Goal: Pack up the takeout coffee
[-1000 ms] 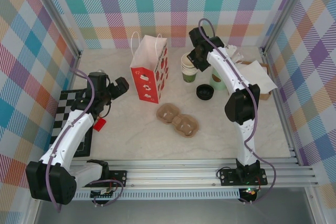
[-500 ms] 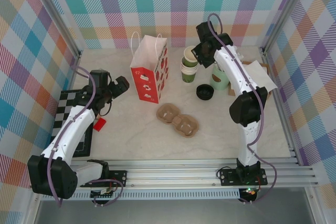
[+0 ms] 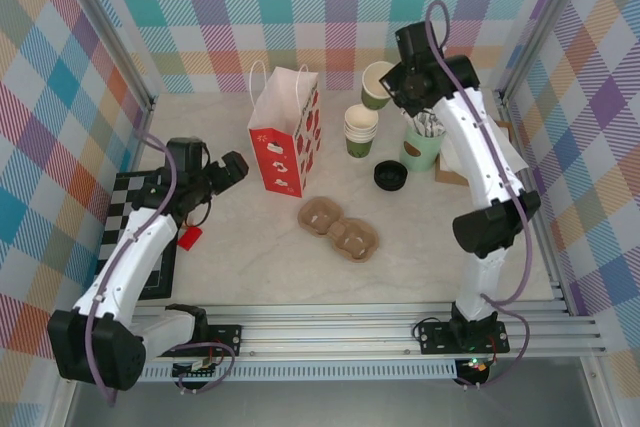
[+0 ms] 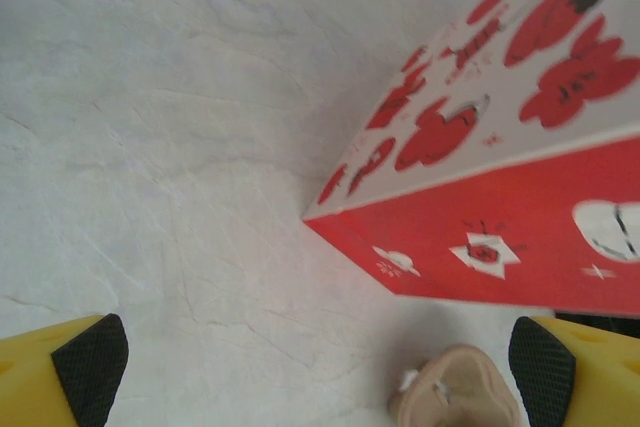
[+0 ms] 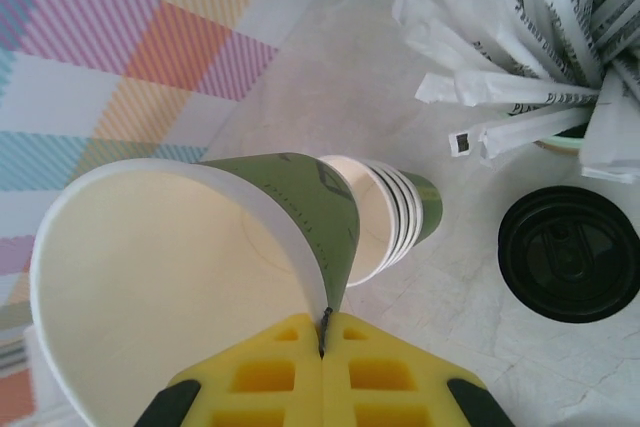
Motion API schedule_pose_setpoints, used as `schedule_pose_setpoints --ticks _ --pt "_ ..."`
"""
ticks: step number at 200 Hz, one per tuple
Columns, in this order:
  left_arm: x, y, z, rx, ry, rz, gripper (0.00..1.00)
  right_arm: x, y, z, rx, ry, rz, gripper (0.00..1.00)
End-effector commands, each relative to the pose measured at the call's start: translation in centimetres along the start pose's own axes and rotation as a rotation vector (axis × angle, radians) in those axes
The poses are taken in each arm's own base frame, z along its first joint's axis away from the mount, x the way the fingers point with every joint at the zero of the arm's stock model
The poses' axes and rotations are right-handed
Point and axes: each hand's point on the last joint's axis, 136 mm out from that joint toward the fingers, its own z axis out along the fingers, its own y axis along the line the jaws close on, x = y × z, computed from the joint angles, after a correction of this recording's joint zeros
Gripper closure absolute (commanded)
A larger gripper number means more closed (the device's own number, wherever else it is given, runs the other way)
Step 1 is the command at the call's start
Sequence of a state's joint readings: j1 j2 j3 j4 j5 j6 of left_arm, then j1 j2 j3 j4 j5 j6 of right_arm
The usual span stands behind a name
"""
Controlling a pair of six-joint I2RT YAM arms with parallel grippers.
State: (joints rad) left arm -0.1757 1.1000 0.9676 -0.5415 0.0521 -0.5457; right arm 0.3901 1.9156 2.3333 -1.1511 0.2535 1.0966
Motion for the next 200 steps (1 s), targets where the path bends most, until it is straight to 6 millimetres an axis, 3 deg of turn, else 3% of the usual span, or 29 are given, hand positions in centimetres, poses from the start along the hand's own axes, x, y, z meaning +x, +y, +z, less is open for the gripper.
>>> schedule_pose_setpoints --ticks 1,21,42,68,95,127,149,167,200 --pt "4.0 -1.2 -0.3 0.115 0.099 0.039 0.00 0.9 -0.9 -3.4 -0.012 0.004 -0.111 1.00" --pt "8.1 -1.6 0.1 0.195 0.162 0.065 0.00 2.9 -2.9 -4.9 -0.016 0.037 -0.160 1.00" --pt "12.1 -2.1 0.9 0.295 0.207 0.043 0.00 6.4 -6.4 -5.5 -0.028 0.131 -0.167 1.00" --pt "15.1 -1.8 1.9 0.316 0.226 0.034 0.00 10.2 -10.5 -5.3 -0.066 0.211 -0.235 1.00" --pt "16.7 -2.0 2.8 0.322 0.266 0.016 0.00 11.9 -14.3 -4.1 -0.032 0.232 -0.333 1.00" --pt "17.9 -4.0 4.1 0.265 0.364 0.045 0.00 11.9 -15.6 -2.4 0.013 0.218 -0.470 1.00" --pt "18.1 -5.1 5.8 0.189 0.405 0.094 0.00 13.0 -15.9 -0.4 0.051 0.283 -0.512 1.00" --pt "18.4 -3.8 7.4 0.042 0.441 0.152 0.02 13.8 -15.7 1.3 0.054 0.319 -0.499 1.00" --pt "19.1 -3.4 9.4 -0.079 0.518 0.222 0.04 13.9 -15.4 3.3 0.101 0.338 -0.508 1.00"
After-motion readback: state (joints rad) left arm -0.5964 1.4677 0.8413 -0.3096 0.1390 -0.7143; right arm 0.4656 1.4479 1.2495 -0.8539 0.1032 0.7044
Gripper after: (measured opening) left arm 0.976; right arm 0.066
